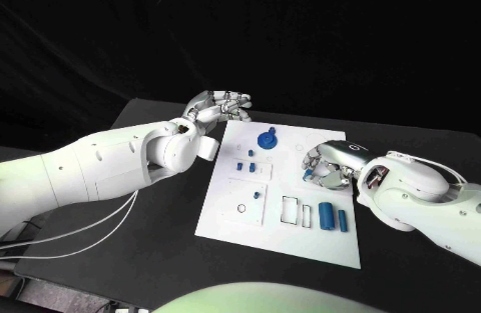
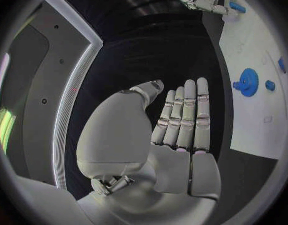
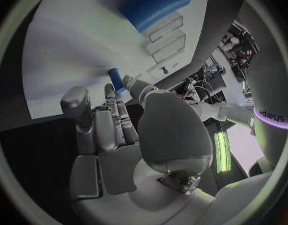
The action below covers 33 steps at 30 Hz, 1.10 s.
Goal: Assemble the parts on the task board
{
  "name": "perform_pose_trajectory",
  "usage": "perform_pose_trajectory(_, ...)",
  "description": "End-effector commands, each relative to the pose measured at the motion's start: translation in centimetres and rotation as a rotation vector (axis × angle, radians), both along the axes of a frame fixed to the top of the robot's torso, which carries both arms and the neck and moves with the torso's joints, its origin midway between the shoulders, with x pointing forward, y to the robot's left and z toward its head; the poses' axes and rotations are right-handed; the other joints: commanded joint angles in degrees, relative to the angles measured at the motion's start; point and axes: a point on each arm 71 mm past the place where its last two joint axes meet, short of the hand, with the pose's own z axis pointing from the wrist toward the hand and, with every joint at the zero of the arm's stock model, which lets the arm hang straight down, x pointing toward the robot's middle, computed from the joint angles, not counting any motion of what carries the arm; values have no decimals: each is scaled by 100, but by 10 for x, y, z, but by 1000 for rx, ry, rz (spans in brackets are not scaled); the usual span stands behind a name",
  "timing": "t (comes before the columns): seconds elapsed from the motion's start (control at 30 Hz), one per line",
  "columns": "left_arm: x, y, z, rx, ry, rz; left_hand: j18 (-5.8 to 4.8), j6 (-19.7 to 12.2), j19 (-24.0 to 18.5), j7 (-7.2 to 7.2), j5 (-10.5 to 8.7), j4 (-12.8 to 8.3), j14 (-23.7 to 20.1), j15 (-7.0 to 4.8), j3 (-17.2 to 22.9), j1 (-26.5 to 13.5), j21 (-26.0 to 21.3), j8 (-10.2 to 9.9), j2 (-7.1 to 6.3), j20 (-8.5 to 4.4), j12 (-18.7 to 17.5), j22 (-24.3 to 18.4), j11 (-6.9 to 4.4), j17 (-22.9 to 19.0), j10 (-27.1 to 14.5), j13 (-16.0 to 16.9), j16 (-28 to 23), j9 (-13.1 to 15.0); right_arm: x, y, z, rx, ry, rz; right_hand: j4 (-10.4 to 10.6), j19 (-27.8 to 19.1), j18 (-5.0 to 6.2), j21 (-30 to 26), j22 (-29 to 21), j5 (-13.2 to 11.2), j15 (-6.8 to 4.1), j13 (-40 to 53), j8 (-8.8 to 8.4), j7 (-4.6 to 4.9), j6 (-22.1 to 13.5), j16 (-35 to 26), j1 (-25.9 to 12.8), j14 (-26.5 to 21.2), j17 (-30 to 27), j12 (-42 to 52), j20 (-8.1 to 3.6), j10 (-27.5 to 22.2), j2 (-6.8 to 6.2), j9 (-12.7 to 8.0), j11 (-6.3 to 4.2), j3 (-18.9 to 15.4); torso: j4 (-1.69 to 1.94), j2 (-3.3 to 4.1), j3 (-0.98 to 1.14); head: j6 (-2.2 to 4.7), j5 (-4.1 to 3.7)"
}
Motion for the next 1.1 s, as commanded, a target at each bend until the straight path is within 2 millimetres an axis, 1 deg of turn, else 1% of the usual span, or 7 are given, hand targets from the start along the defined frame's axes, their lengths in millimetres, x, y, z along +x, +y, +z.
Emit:
perform_pose_trajectory(0.03,0,-1,2,-3,-22,1,61,-25,6,-2,1,-31,-26,-16,-6,40,-24,34,1,31,23,-1,-4,-7,-36,5,-10,-5,-2,2,0,-4,-16,15,0,-13,-27,-28,-2,-8,1,3,-28,14,25,-27,-9,29,5,-21,16,56,-37,-7,8,57,0,1,-4,2,-8)
perform_pose_trajectory(0.17,0,-1,2,-3,-23,2,61,-25,6,-2,1,-31,-26,-16,-6,40,-24,34,1,31,23,-1,-4,-7,-36,5,-10,-5,-2,2,0,-8,-14,17,-16,-1,-27,-5,22,-13,-25,21,-15,-13,82,-22,36,34,17,0,-1,195,-8,-1,-27,181,3,4,-5,5,-13)
perform_pose_trajectory(0.33,0,-1,2,-3,-23,1,61,-25,6,-2,1,-31,-26,-16,-6,40,-24,34,1,31,23,-1,-4,-7,-36,5,-10,-5,-1,1,0,-24,-21,14,-105,42,-39,68,81,-201,-81,42,79,-70,289,-6,165,60,52,18,-57,440,90,45,-96,451,7,3,-9,4,-19)
perform_pose_trajectory(0.53,0,-1,2,-3,-20,-1,61,-23,12,0,0,-36,-21,-18,-3,42,-20,38,5,29,28,1,-4,-8,-33,6,-7,-5,-1,0,-2,-48,-33,14,-201,72,-51,126,132,-233,-134,68,149,-117,417,-11,226,70,56,19,-93,612,137,89,-151,615,5,6,-8,-2,-18)
perform_pose_trajectory(0.73,0,-1,2,-2,-16,-4,61,-23,14,1,-1,-34,-20,-17,-4,38,-20,40,7,29,29,1,-3,-8,-32,6,-6,-5,0,1,-2,-48,-48,9,-242,89,-58,158,160,-257,-158,75,171,-127,441,-7,258,76,71,1,-107,651,197,110,-167,696,4,2,-6,-8,-15)
perform_pose_trajectory(0.87,0,-1,1,-3,-14,-6,61,-23,14,1,-1,-34,-20,-17,-4,38,-20,40,7,29,29,1,-3,-8,-32,6,-6,-5,0,1,-4,-51,-48,6,-245,94,-61,169,167,-258,-159,75,173,-127,443,-4,260,77,78,-3,-108,652,204,112,-168,704,4,0,-10,-4,-17)
perform_pose_trajectory(1.1,0,-1,1,-2,-13,-6,60,-24,15,2,-3,-30,-19,-16,-6,30,-19,41,8,30,30,2,-1,-8,-33,6,-5,-5,-2,3,-4,-39,-55,11,-271,116,-70,217,196,-259,-165,76,193,-132,467,2,276,81,95,-16,-113,667,223,128,-173,734,-2,1,-2,-6,-12)
